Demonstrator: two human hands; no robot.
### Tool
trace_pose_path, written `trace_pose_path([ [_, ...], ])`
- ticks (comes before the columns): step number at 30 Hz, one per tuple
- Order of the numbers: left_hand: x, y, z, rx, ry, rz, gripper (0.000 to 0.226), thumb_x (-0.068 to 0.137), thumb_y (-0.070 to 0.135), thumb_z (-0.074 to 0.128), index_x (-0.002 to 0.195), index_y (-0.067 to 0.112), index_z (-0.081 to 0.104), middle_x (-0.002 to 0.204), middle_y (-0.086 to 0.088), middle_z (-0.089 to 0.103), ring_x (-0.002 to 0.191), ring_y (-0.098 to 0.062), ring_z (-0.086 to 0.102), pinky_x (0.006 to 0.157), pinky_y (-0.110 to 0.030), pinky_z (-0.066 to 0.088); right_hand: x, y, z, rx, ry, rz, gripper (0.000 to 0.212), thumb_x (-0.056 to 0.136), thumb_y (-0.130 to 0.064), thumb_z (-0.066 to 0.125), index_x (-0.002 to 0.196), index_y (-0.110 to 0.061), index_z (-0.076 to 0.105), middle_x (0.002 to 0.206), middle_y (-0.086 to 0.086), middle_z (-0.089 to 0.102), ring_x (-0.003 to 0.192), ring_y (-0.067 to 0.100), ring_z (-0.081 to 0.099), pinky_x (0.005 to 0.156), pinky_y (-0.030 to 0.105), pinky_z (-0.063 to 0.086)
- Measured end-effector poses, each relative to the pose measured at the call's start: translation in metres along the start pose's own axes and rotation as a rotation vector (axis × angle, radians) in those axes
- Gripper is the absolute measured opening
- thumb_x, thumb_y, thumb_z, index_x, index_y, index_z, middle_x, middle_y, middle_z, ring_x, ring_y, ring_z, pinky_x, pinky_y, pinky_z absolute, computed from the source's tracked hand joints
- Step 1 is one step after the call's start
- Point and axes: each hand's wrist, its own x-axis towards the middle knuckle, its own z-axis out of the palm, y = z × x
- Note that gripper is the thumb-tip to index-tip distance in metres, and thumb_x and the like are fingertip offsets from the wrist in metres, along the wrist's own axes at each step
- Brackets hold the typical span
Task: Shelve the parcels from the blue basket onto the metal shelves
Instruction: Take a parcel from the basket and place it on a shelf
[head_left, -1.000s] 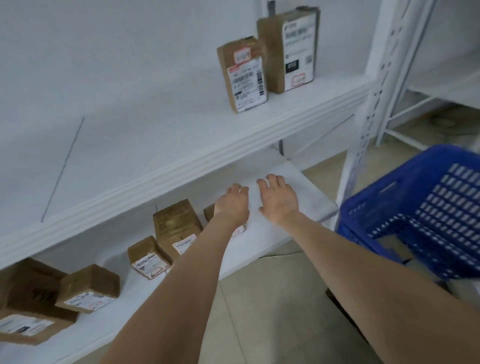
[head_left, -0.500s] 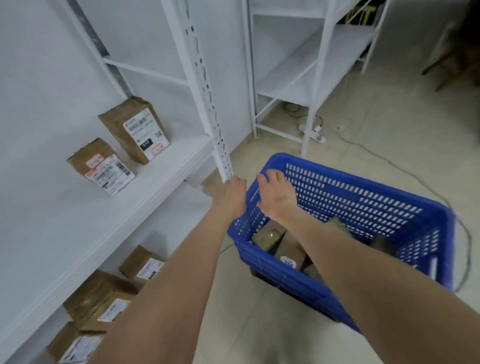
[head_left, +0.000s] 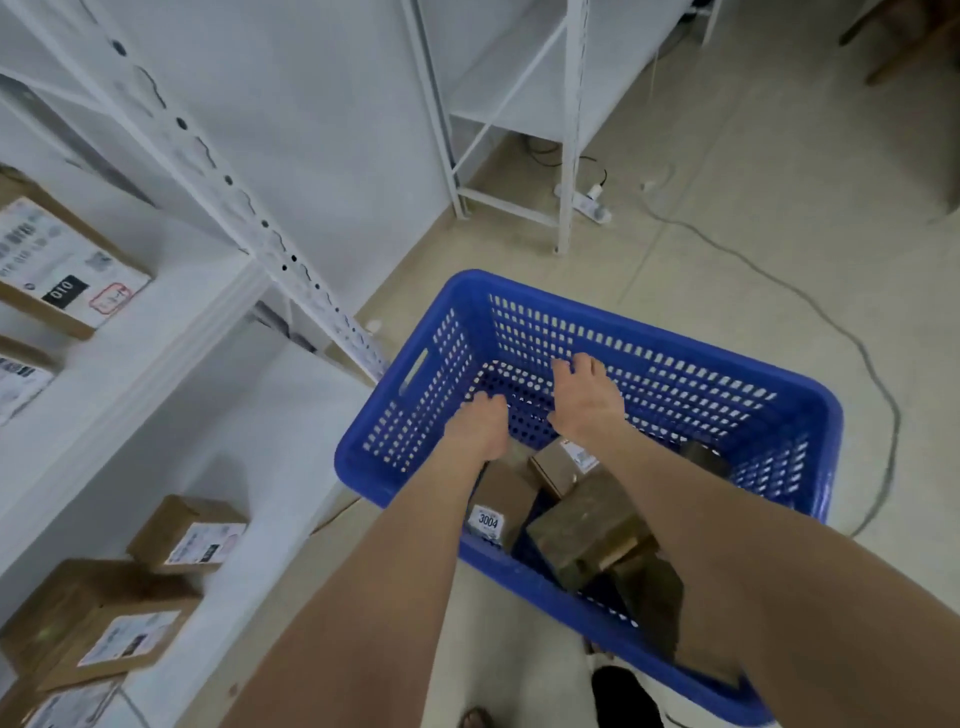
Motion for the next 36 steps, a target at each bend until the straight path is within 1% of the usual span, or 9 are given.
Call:
trace_pose_path([
  [5, 0.054, 0.024, 0.045, -0.095, -0.146, -0.073, 0.03, 0.097, 0.011, 0.043, 0.125, 0.0, 0.043, 0.127, -0.018, 0.048, 0.114, -0.033, 0.051, 0.082, -0.036, 0.044, 0.041, 0.036, 0.046, 0.236, -0.18, 0.184, 0.063, 0.091, -0.024, 0.064, 0.141, -0.01, 0.028, 0.144, 0.017, 0.028, 0.128, 0.036, 0.038, 0.1, 0.043, 0.042],
  [9, 0.117, 0.027, 0.108, -0.236, -0.232, -0.157, 0.01, 0.097, 0.016, 0.045, 0.102, 0.008, 0.048, 0.109, -0.012, 0.056, 0.099, -0.029, 0.057, 0.083, -0.036, 0.046, 0.073, 0.063, 0.109, 0.513, -0.302, 0.394, 0.063, 0.094, -0.018, 0.061, 0.143, 0.001, 0.026, 0.139, 0.019, 0.038, 0.096, 0.024, 0.054, 0.076, 0.03, 0.048],
  [12, 0.193, 0.011, 0.192, -0.378, -0.273, -0.209, 0.03, 0.084, 0.031, 0.058, 0.107, 0.013, 0.056, 0.102, -0.009, 0.064, 0.084, -0.022, 0.061, 0.073, -0.035, 0.057, 0.102, 0.076, 0.164, 0.636, -0.339, 0.53, 0.058, 0.095, -0.02, 0.06, 0.142, -0.002, 0.031, 0.126, 0.016, 0.053, 0.1, 0.024, 0.061, 0.071, 0.027, 0.052],
  [15, 0.263, -0.012, 0.284, -0.51, -0.264, -0.278, 0.064, 0.074, 0.045, 0.064, 0.129, 0.018, 0.045, 0.114, -0.001, 0.061, 0.092, -0.02, 0.06, 0.069, -0.033, 0.056, 0.13, 0.083, 0.212, 0.682, -0.4, 0.603, 0.074, 0.092, -0.03, 0.06, 0.151, -0.008, 0.022, 0.143, 0.02, 0.043, 0.115, 0.033, 0.057, 0.079, 0.036, 0.054],
  [21, 0.213, 0.015, 0.221, -0.681, -0.331, -0.333, 0.032, 0.091, 0.016, 0.053, 0.123, 0.01, 0.05, 0.119, -0.01, 0.058, 0.106, -0.027, 0.057, 0.095, -0.039, 0.05, 0.151, 0.076, 0.233, 0.615, -0.362, 0.659, 0.055, 0.087, -0.032, 0.056, 0.134, -0.008, 0.04, 0.123, 0.021, 0.056, 0.103, 0.033, 0.061, 0.069, 0.036, 0.055],
  [26, 0.207, 0.015, 0.206, -0.736, -0.343, -0.4, 0.05, 0.086, 0.008, 0.067, 0.131, 0.006, 0.048, 0.129, -0.012, 0.055, 0.114, -0.028, 0.053, 0.098, -0.039, 0.048, 0.152, 0.072, 0.22, 0.647, -0.361, 0.692, 0.066, 0.088, -0.047, 0.056, 0.138, -0.007, 0.038, 0.132, 0.021, 0.052, 0.112, 0.035, 0.057, 0.087, 0.042, 0.053],
  [29, 0.189, 0.01, 0.165, -0.801, -0.267, -0.426, 0.052, 0.085, 0.01, 0.068, 0.132, 0.007, 0.048, 0.128, -0.012, 0.055, 0.115, -0.028, 0.054, 0.098, -0.039, 0.048, 0.138, 0.06, 0.184, 0.716, -0.316, 0.625, 0.052, 0.094, -0.053, 0.048, 0.113, -0.007, 0.059, 0.098, 0.011, 0.065, 0.088, 0.025, 0.063, 0.072, 0.032, 0.051],
  [32, 0.154, -0.006, 0.106, -0.788, -0.144, -0.406, 0.055, 0.084, 0.015, 0.07, 0.133, 0.009, 0.045, 0.125, -0.008, 0.053, 0.109, -0.022, 0.054, 0.089, -0.03, 0.048, 0.117, 0.038, 0.134, 0.746, -0.369, 0.54, 0.051, 0.101, -0.047, 0.037, 0.073, -0.01, 0.06, 0.054, 0.002, 0.051, 0.054, 0.017, 0.049, 0.052, 0.029, 0.04],
  [36, 0.085, -0.031, 0.029, -0.684, 0.051, -0.323, 0.053, 0.078, 0.018, 0.075, 0.125, 0.011, 0.05, 0.116, -0.008, 0.058, 0.101, -0.023, 0.057, 0.081, -0.033, 0.048, 0.083, -0.001, 0.06, 0.867, -0.431, 0.475, 0.053, 0.098, -0.056, 0.037, 0.086, -0.01, 0.06, 0.078, 0.01, 0.058, 0.068, 0.024, 0.057, 0.06, 0.033, 0.046],
])
